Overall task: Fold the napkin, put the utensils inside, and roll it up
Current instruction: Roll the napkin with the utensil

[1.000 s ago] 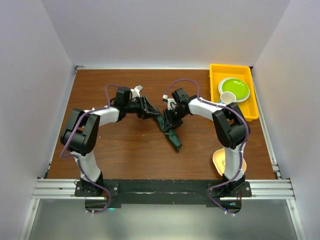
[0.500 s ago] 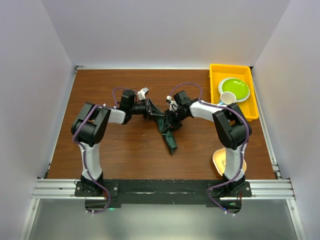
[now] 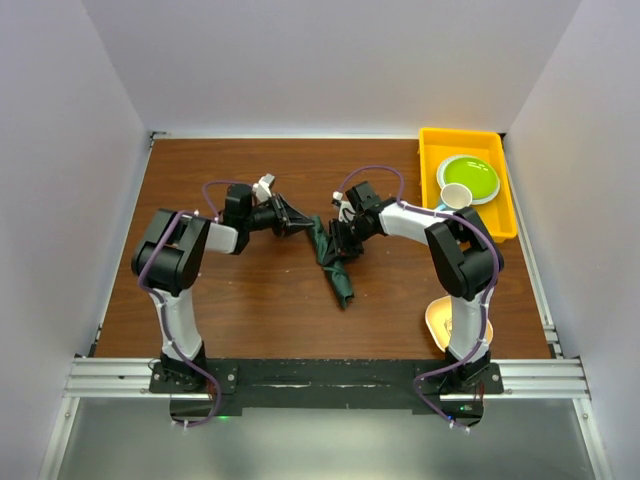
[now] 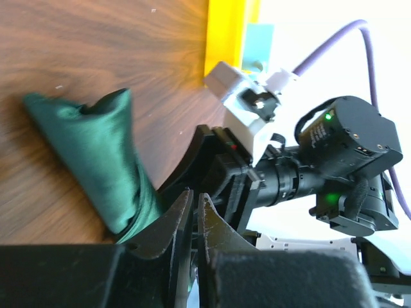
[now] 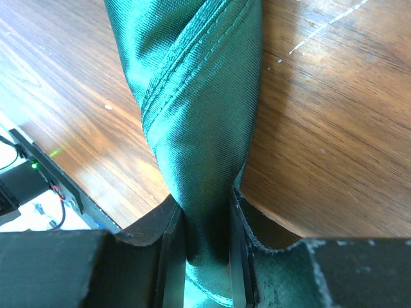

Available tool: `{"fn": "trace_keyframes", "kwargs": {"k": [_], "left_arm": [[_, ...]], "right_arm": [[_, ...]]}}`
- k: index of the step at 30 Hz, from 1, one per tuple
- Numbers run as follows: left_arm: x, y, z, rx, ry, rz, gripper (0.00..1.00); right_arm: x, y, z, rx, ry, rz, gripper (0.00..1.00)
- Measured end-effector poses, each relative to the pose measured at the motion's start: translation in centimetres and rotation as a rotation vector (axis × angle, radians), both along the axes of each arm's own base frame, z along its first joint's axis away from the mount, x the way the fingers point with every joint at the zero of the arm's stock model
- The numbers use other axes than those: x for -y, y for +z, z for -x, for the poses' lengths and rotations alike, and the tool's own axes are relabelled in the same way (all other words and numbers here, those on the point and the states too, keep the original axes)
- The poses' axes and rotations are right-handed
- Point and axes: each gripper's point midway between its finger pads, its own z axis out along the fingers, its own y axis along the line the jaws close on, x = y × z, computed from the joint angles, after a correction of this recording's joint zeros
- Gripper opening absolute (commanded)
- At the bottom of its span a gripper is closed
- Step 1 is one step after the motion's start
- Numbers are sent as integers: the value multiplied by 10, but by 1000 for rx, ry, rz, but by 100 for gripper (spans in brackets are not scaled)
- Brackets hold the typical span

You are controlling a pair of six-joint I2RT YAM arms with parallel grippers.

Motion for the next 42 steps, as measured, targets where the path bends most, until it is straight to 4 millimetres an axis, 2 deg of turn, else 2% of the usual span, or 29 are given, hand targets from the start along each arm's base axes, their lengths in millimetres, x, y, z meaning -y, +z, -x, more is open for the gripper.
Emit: {"fn": "trace_keyframes", "kwargs": {"k": [4, 7, 11, 15, 19, 22, 28, 31, 34, 40, 42], "left_arm": [[14, 3, 5, 9, -24, 18, 10], [23, -5, 11, -14, -41, 25, 10], [25, -32, 7, -73, -32, 13, 8], [15, -68, -10, -139, 11, -33, 9], [3, -66, -28, -120, 22, -49, 9], [-1, -56, -44, -80, 29, -64, 10], [2, -31, -44, -34, 15, -52, 10], [12, -17, -39, -9, -6, -32, 10], [27, -13, -23, -8, -43, -11, 10], [47, -32, 20, -102, -107, 22, 9], [47, -44, 28, -141, -116, 22, 9]], "right_arm": [[0, 0, 0, 3, 4, 0, 24], [0, 0, 0, 4, 5, 1, 23], [0, 0, 0, 4, 5, 1, 24], [0, 0, 0, 4, 5, 1, 24], [1, 0, -1, 10, 3, 6, 23], [1, -1, -2, 12, 3, 7, 23], [1, -1, -2, 13, 3, 6, 23], [1, -1, -2, 13, 3, 7, 27], [1, -1, -2, 13, 4, 7, 31], [0, 1, -2, 19, 5, 5, 34], [0, 1, -2, 19, 5, 5, 39]]}}
